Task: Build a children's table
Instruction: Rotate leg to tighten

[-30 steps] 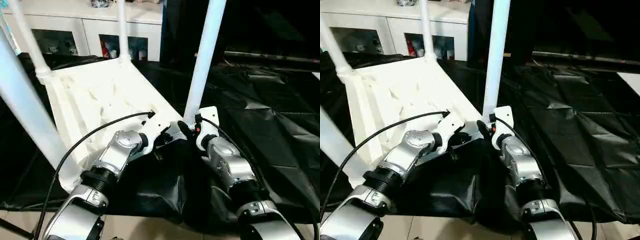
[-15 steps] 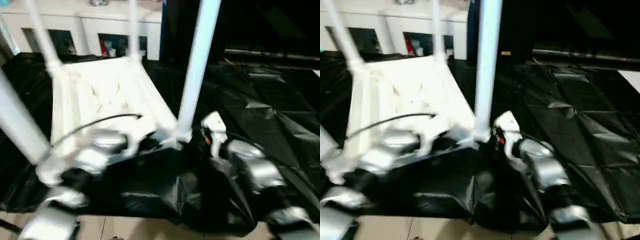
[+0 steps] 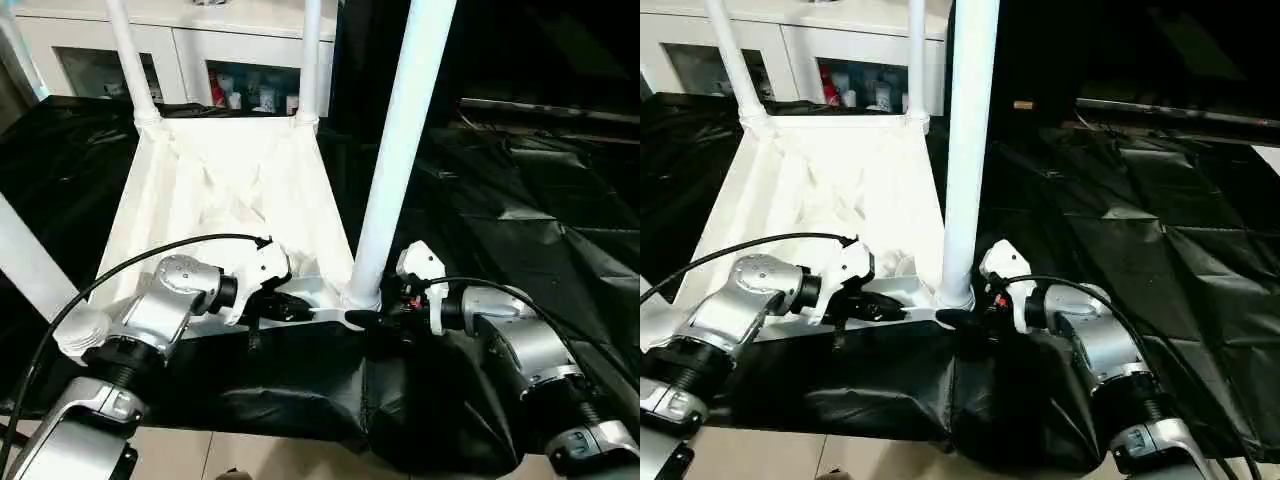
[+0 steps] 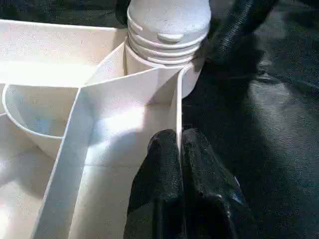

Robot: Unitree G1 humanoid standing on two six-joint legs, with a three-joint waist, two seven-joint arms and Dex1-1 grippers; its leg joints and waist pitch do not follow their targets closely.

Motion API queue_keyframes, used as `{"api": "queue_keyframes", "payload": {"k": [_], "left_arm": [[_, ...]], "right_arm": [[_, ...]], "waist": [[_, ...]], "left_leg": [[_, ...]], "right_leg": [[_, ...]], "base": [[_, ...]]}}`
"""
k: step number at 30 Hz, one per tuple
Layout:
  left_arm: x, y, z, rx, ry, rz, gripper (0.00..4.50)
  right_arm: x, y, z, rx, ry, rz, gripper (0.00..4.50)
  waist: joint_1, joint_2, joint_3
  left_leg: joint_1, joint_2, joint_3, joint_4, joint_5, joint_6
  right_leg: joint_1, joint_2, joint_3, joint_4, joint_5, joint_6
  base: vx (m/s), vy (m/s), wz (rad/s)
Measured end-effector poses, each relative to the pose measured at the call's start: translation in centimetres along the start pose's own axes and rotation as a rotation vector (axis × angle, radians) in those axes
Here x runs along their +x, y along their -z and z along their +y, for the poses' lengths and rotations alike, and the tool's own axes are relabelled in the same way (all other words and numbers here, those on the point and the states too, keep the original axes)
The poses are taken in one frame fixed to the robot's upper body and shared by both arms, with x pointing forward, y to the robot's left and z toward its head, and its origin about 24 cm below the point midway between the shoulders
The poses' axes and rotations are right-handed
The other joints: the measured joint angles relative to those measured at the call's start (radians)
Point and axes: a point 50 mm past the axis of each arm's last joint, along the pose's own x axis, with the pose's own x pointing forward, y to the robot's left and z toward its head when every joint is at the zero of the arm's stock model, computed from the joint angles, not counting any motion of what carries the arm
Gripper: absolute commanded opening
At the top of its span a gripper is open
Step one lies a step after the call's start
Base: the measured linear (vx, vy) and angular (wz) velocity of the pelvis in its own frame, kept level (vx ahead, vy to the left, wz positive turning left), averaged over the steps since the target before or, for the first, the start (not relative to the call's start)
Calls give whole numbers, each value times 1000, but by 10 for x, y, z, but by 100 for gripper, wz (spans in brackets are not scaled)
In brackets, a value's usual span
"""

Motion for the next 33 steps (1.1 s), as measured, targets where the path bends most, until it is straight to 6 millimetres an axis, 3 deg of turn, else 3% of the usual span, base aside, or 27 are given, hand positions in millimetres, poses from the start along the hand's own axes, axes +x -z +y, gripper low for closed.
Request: {"api": "queue_keyframes", "payload": {"k": [3, 10, 17, 25, 29, 30, 33], "left_arm": [[0, 0, 0, 0, 6, 0, 0], [2, -1, 0, 8, -10, 1, 0], [28, -9, 9, 2, -184, -9, 0], [63, -23, 14, -67, -403, -12, 0], [66, -25, 14, -67, -428, -13, 0], [66, -25, 13, -65, -427, -14, 0], [64, -25, 14, -59, -420, -14, 0]], "right_arm": [[1, 0, 1, 3, -6, -4, 301], [3, 1, 2, 32, 12, -21, 276], [14, 10, -9, 136, 302, -81, 273], [45, 0, -23, 277, 685, -98, 272], [50, -3, -25, 283, 720, -101, 272], [50, -3, -25, 286, 720, -107, 328], [49, -4, -25, 288, 691, -119, 360]], "waist": [[0, 0, 0], [2, 0, 0], [-5, 0, -1], [-19, 4, -6], [-25, 5, -9], [-26, 5, -9], [-26, 5, -9]], "left_leg": [[0, 0, 0, 0, 0, 0], [0, 0, 0, 0, 0, 0], [3, 0, -1, 0, 0, 0], [4, -2, -2, 0, 0, 0], [4, -2, -2, -1, 0, 0], [4, -2, -2, -2, 0, 0], [3, -2, -2, -4, 0, 0]], "right_leg": [[0, 0, 0, 0, 0, 0], [0, 0, 0, 0, 0, 0], [5, -1, 1, 1, -1, 5], [6, -2, 2, 0, -1, 5], [6, -2, 1, 0, -1, 6], [6, -2, 1, 0, -1, 6], [5, -2, 1, 0, -1, 7]], "base": [[0, 0, 0], [0, 0, 0], [0, 0, 0], [0, 0, 0], [0, 0, 0], [0, 0, 0], [0, 0, 0]]}}
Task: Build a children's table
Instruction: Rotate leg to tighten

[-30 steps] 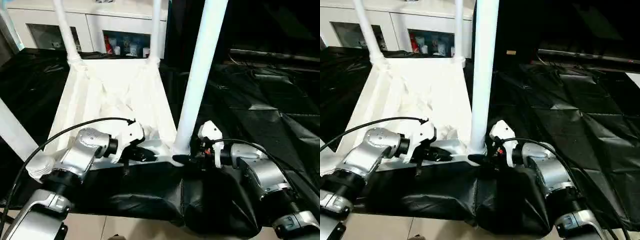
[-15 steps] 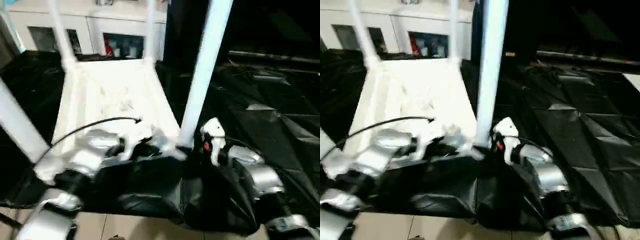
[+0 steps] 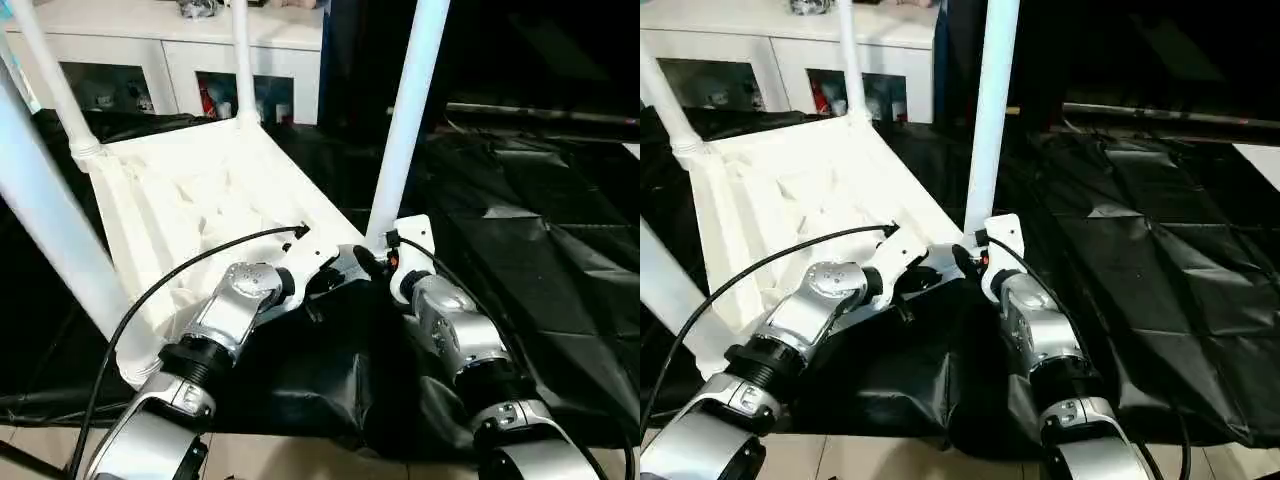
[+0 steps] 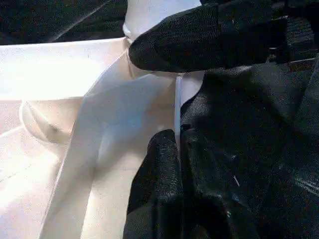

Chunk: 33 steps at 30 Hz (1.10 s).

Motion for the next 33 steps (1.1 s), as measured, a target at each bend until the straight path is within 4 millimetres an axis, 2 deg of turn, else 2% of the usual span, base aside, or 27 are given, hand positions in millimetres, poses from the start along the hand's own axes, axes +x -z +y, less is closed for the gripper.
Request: {"api": "queue_keyframes", "payload": {"k": [5, 9, 13, 17, 22, 25, 33], "left_arm": [[-9, 4, 6, 12, 29, 1, 0], [-25, 11, 14, 34, 94, 0, 0], [-45, 18, 18, 59, 210, -3, 0], [-59, 22, 17, 65, 327, 0, 0], [-65, 21, 15, 71, 403, 6, 0], [-66, 22, 14, 67, 413, 7, 0], [-67, 24, 13, 59, 425, 11, 0]], "right_arm": [[-6, 2, -5, -70, -124, 10, 375], [-18, 3, -10, -166, -288, 29, 375], [-34, 2, -17, -241, -456, 63, 375], [-42, -1, -15, -282, -596, 89, 375], [-46, -5, -12, -300, -672, 90, 375], [-52, -2, -13, -292, -699, 104, 375], [-54, 1, -12, -274, -721, 120, 309]], "waist": [[-1, -1, 1], [-2, -3, 2], [-3, -3, 4], [3, -4, 7], [26, -6, 9], [27, -7, 9], [24, -7, 9]], "left_leg": [[-1, 0, 0, -2, 0, 0], [-2, 0, 0, -4, 0, 0], [-3, 1, 1, -3, 0, 0], [-4, 1, 1, -3, 0, 0], [-5, 1, 4, -2, 0, 5], [-5, 1, 4, -2, 0, 4], [-3, 1, 4, -1, -1, 1]], "right_leg": [[-1, 0, -1, 0, 0, 0], [-3, 1, -1, 0, 0, 0], [-3, 1, 0, -1, -1, -2], [-4, 1, 0, -1, -3, -5], [-7, 1, -1, -1, -6, -8], [-7, 1, -1, 0, -6, -8], [-6, 1, -1, 2, -6, -9]], "base": [[0, 0, 0], [0, 0, 0], [0, 0, 0], [0, 0, 0], [0, 0, 0], [0, 0, 0], [0, 0, 0]]}}
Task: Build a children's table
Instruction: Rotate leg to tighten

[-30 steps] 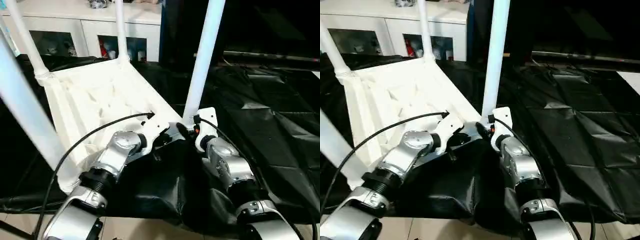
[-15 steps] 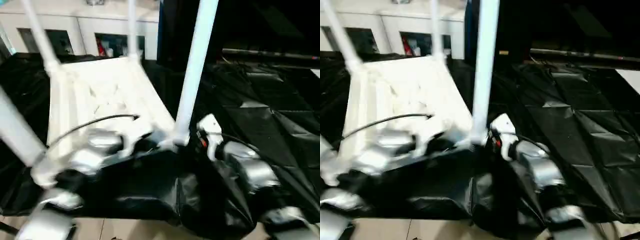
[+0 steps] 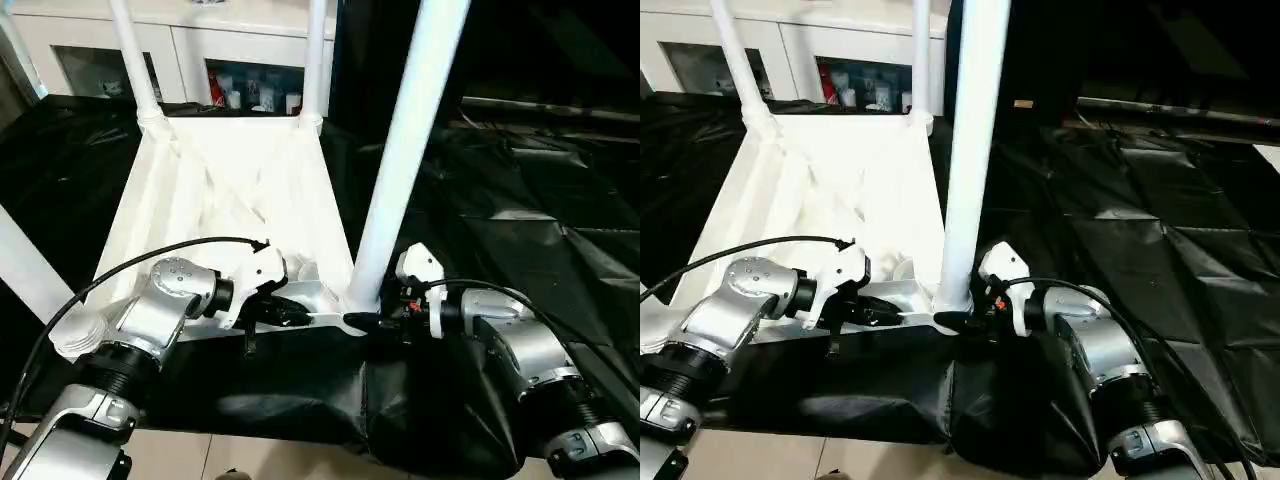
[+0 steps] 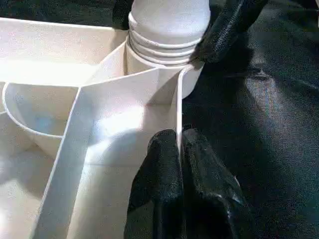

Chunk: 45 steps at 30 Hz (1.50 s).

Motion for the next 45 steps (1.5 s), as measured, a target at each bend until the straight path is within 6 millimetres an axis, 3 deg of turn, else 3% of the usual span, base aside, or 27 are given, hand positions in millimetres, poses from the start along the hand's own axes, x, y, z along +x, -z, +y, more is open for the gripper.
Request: {"api": "queue_keyframes", "payload": {"k": [9, 19, 24, 25, 26, 32, 42, 45], "left_arm": [[1, 0, 0, 2, -12, 0, 0], [52, -18, 17, -66, -373, -14, 0], [68, -27, 16, -86, -437, -14, 0], [69, -27, 16, -86, -437, -15, 0], [70, -27, 15, -86, -437, -17, 0], [68, -28, 15, -74, -425, -19, 0], [32, -12, 14, -12, -252, -5, 0], [20, -8, 10, -4, -172, -7, 0]], "right_arm": [[1, 1, 1, 13, 20, -10, 274], [39, 4, -21, 240, 623, -115, 272], [47, 0, -26, 251, 749, -104, 272], [46, -1, -26, 234, 752, -107, 272], [46, -1, -26, 225, 754, -107, 328], [43, 0, -27, 200, 704, -107, 387], [15, 4, -18, 3, 327, -23, 391], [8, 1, -14, -29, 226, -12, 391]], "waist": [[0, 0, 0], [-14, -2, -3], [-19, 2, -6], [-18, 4, -7], [-18, 5, -8], [-17, 6, -8], [-20, 4, -6], [-22, 3, -5]], "left_leg": [[0, 0, 0, 0, 0, 0], [13, -1, -2, -1, 1, -2], [12, -1, -2, -1, 1, -2], [11, -1, -2, -2, 1, -2], [11, -1, -2, -2, 1, -2], [9, -1, -2, -3, 1, -2], [8, 0, -2, -5, 1, -2], [2, 0, -2, -5, 1, -1]], "right_leg": [[0, 0, 0, 0, 0, 0], [11, -1, 1, -1, 1, 4], [11, -1, 2, -1, 1, 4], [11, -1, 2, -1, 0, 5], [11, -1, 2, -1, -1, 7], [10, -1, 2, -1, 0, 5], [7, 1, 1, -1, -1, 7], [3, 1, 1, -2, 0, 4]], "base": [[0, 0, 0], [0, 0, 0], [0, 0, 0], [0, 0, 0], [0, 0, 0], [0, 0, 0], [0, 0, 0], [0, 0, 0]]}}
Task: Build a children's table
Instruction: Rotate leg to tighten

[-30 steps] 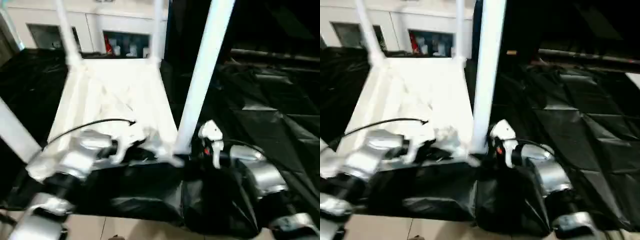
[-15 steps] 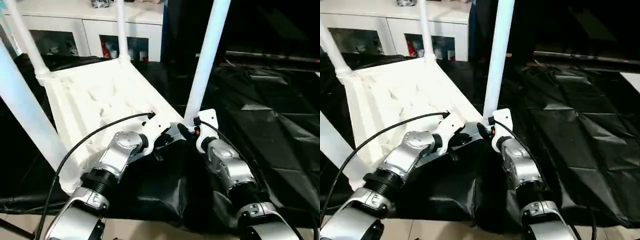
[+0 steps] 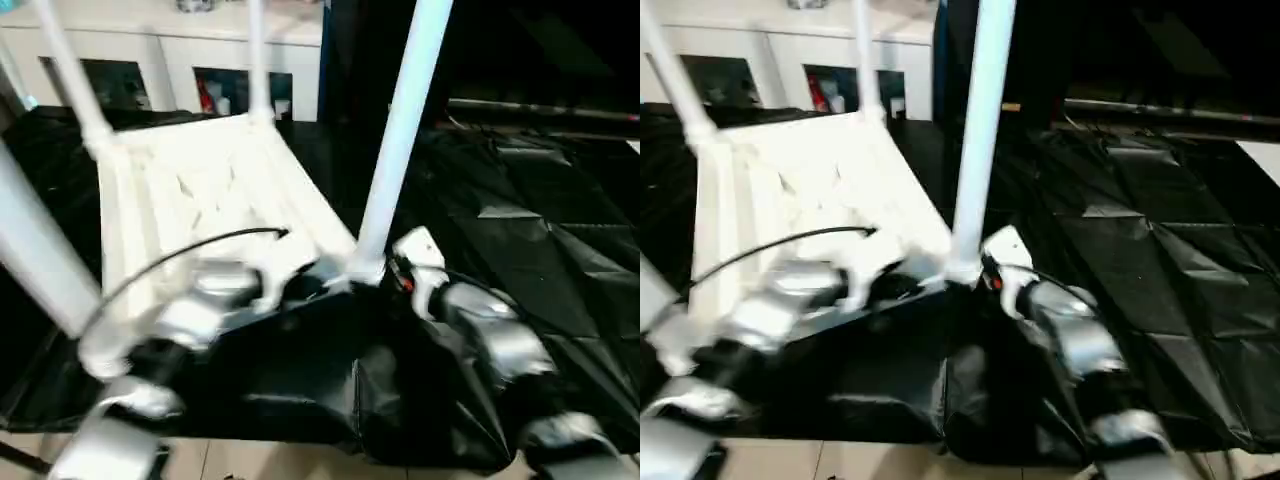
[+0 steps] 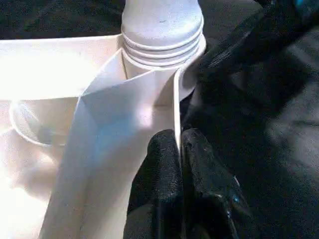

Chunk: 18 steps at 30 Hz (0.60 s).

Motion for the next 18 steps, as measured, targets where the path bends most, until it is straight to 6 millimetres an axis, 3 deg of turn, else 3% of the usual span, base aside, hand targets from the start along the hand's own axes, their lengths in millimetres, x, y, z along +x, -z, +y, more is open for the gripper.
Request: {"api": "queue_keyframes", "payload": {"k": [6, 9, 18], "left_arm": [[-10, 1, -5, 18, 112, 3, 0], [-11, 2, -6, 23, 128, 5, 0], [-12, 3, -9, 18, 153, 3, 0]], "right_arm": [[-3, -8, 8, -47, -141, -9, 391], [-8, -6, 8, -43, -166, -6, 391], [-11, -4, 9, -22, -195, -1, 316]], "waist": [[22, -2, 2], [24, -4, 3], [23, -4, 3]], "left_leg": [[-2, 0, 1, 2, -1, 1], [-2, 0, 2, 3, -1, 2], [-2, 0, 2, 4, -1, 1]], "right_leg": [[-3, 0, -2, 0, -1, -2], [-3, -1, -2, 0, -1, -2], [-2, -2, -2, 1, -1, -2]], "base": [[0, 0, 0], [0, 0, 0], [0, 0, 0]]}}
